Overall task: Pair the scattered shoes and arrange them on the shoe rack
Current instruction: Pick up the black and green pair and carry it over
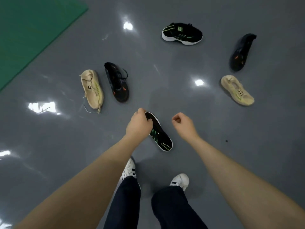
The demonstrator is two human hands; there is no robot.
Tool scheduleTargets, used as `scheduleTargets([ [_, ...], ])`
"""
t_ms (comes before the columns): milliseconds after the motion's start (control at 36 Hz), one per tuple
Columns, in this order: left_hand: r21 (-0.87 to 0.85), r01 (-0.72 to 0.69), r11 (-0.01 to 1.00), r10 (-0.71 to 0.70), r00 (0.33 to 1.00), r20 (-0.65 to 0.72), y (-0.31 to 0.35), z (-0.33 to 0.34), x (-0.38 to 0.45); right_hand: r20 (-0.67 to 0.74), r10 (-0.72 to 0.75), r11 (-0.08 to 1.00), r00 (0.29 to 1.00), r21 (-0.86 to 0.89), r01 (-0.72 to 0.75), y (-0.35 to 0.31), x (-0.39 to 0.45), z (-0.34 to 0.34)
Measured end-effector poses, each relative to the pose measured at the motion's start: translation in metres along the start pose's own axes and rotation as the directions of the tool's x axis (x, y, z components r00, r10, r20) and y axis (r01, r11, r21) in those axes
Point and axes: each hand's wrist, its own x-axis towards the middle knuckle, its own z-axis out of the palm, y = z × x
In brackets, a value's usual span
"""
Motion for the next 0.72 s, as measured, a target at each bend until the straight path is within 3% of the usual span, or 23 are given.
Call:
scheduleTargets([
  [194, 0.026, 0.037, 0.999, -0.04, 0.995, 0.087, -0.056, 0.071, 0.068, 0.063, 0.092, 0.99, 0.994, -0.117, -0.084, 0.071, 0.058, 0.071],
  [389, 0.074, 0.018, 0.997, -0.028, 0.99, 0.139, -0.106, 0.141, 0.122, 0.123, 0.109, 0.936, 0.986, -0.346, -0.06, 0.129, 0.108, 0.124],
  [500, 0.242, -0.072, 0.968, 0.022, 0.979, 0.202, -0.135, 0.176, 0.149, 0.145, 0.084, 0.886, 0.986, -0.464, -0.008, 0.153, 0.131, 0.152],
  [611, 0.501, -0.232, 0.834, 0.107, 0.958, 0.266, -0.155, 0.204, 0.163, 0.179, 0.075, 0.845, 0.981, -0.534, 0.033, 0.17, 0.145, 0.175],
  [722, 0.587, -0.258, 0.767, 0.089, 0.95, 0.301, -0.168, 0.219, 0.169, 0.141, -0.035, 0.776, 0.989, -0.62, 0.115, 0.176, 0.15, 0.181],
])
